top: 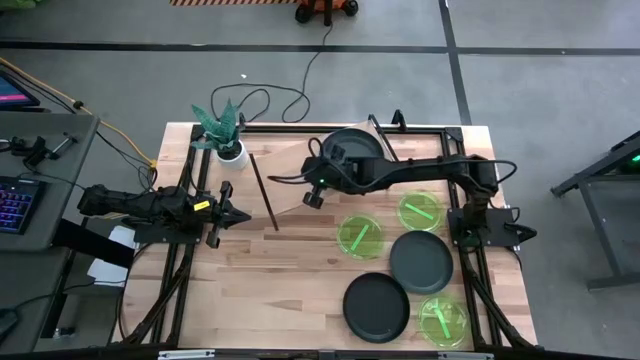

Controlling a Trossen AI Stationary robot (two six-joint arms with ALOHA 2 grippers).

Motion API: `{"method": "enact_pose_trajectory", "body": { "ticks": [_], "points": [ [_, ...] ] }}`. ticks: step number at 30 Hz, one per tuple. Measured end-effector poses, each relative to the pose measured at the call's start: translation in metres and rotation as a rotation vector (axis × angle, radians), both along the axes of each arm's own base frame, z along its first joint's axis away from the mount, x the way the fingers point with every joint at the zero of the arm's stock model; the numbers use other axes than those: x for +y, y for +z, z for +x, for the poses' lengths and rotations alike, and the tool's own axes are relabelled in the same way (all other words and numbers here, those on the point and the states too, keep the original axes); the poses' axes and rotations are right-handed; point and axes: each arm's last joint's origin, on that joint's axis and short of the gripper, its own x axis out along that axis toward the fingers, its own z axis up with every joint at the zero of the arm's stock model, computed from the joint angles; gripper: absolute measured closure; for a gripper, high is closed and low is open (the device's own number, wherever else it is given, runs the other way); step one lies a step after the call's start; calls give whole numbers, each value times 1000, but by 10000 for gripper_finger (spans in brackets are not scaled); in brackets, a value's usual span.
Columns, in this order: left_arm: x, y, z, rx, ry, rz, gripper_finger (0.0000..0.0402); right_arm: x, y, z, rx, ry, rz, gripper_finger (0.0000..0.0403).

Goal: Place and stack plates onto a shelf
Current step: Put the top black plate on the shelf

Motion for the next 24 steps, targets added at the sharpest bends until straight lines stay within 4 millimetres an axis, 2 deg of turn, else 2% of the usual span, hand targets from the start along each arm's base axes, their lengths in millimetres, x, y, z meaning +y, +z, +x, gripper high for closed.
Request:
{"method": "enact_pose_trajectory", "body": {
  "ticks": [11, 24],
  "points": [
    [0, 0, 0, 0, 0, 0, 402, -7, -6, -7, 100, -76, -63, 403],
    [0, 0, 0, 0, 0, 0, 401, -11, -6, -8, 97, -97, -53, 403]
  ]
}}
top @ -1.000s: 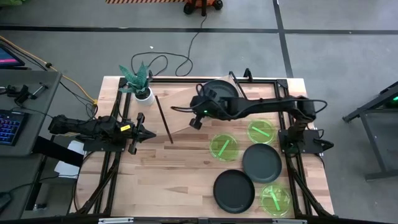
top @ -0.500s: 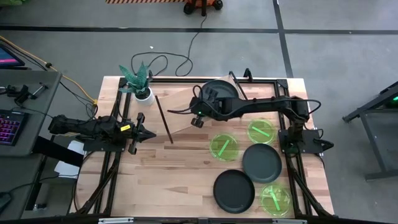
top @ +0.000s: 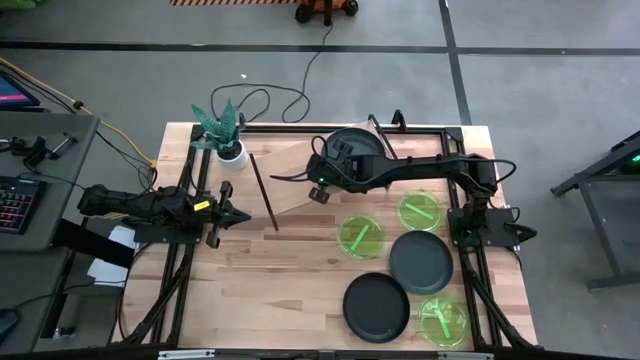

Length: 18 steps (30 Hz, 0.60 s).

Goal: Place and stack plates onto a shelf
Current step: Put the top black plate on the shelf, then put the middle green plate on the shelf

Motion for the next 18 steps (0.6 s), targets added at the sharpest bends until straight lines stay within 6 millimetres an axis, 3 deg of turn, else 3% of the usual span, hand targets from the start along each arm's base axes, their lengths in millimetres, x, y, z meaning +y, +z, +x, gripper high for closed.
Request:
{"method": "enact_pose_trajectory", "body": {
  "ticks": [3, 8, 13, 18],
  "points": [
    [0, 0, 0, 0, 0, 0, 401, 2, 5, 0, -16, 20, -16, 403],
    [0, 0, 0, 0, 0, 0, 401, 19, 30, -11, -69, 62, -28, 403],
    [0, 0, 0, 0, 0, 0, 401, 56, 47, -33, -58, 98, 37, 403],
    [0, 0, 0, 0, 0, 0, 401, 105, 41, -58, 39, 49, 63, 403]
  ]
}}
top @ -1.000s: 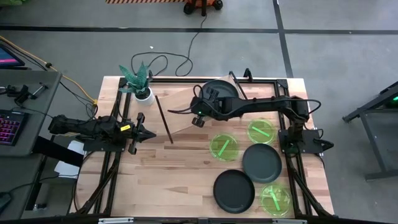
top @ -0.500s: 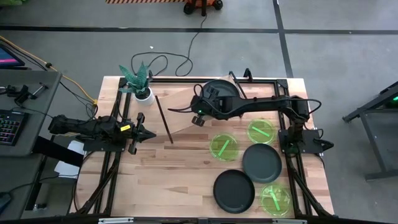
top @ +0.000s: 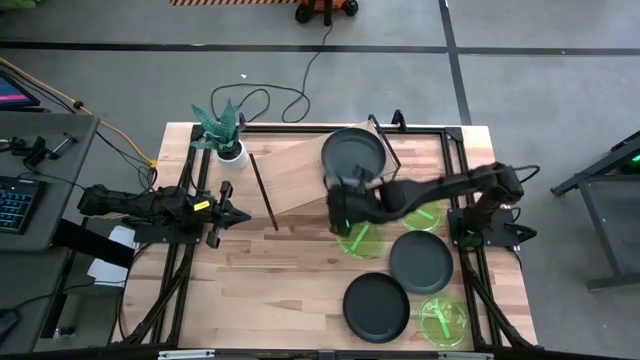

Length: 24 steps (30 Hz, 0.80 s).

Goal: Place and stack plates onto a shelf
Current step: Put the middle green plate on the shelf

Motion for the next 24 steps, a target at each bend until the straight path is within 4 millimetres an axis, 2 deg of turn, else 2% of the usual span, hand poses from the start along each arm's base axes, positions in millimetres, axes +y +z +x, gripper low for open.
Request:
{"method": "enact_pose_trajectory", "body": {
  "ticks": [6, 10, 13, 15, 19, 24],
  "points": [
    [0, 0, 0, 0, 0, 0, 402, 47, -8, -42, 63, -193, -6, 403],
    [0, 0, 0, 0, 0, 0, 401, 65, -8, -73, 72, -370, 0, 403],
    [0, 0, 0, 0, 0, 0, 401, 73, -17, -87, 42, -424, 53, 403],
    [0, 0, 0, 0, 0, 0, 402, 73, -28, -96, 25, -464, 126, 403],
    [0, 0, 0, 0, 0, 0, 402, 62, -64, -117, 40, -555, 261, 403],
    [0, 0, 0, 0, 0, 0, 402, 45, -90, -131, -132, -533, 467, 403]
  ]
}}
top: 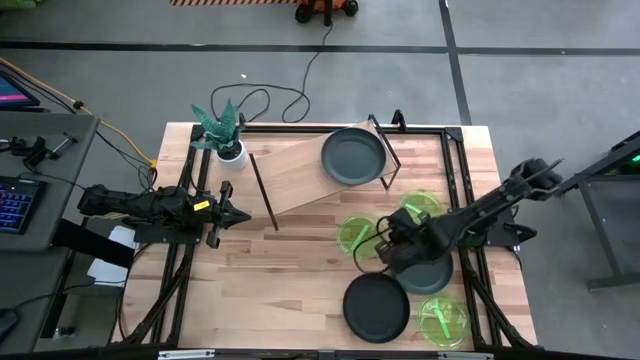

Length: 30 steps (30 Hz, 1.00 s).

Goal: Place and stack plates onto a shelf
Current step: Put the middle green plate on the shelf

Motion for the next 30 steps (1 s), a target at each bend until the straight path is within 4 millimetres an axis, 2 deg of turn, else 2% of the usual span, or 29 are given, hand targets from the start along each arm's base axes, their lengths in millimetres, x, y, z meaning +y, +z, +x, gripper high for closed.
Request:
{"method": "enact_pose_trajectory", "body": {
  "ticks": [4, 10, 13, 17, 23, 30],
  "points": [
    [0, 0, 0, 0, 0, 0, 402, -14, -10, -10, -167, -1, 72, 403],
    [0, 0, 0, 0, 0, 0, 401, -38, -34, -21, -274, -70, 143, 393],
    [0, 0, 0, 0, 0, 0, 401, -47, -52, -24, -284, -89, 198, 369],
    [0, 0, 0, 0, 0, 0, 401, -54, -70, -25, -323, -95, 257, 318],
    [0, 0, 0, 0, 0, 0, 401, -63, -75, -25, -329, -69, 231, 252],
    [0, 0, 0, 0, 0, 0, 401, -69, -81, -22, -287, -71, 229, 238]
  ]
}}
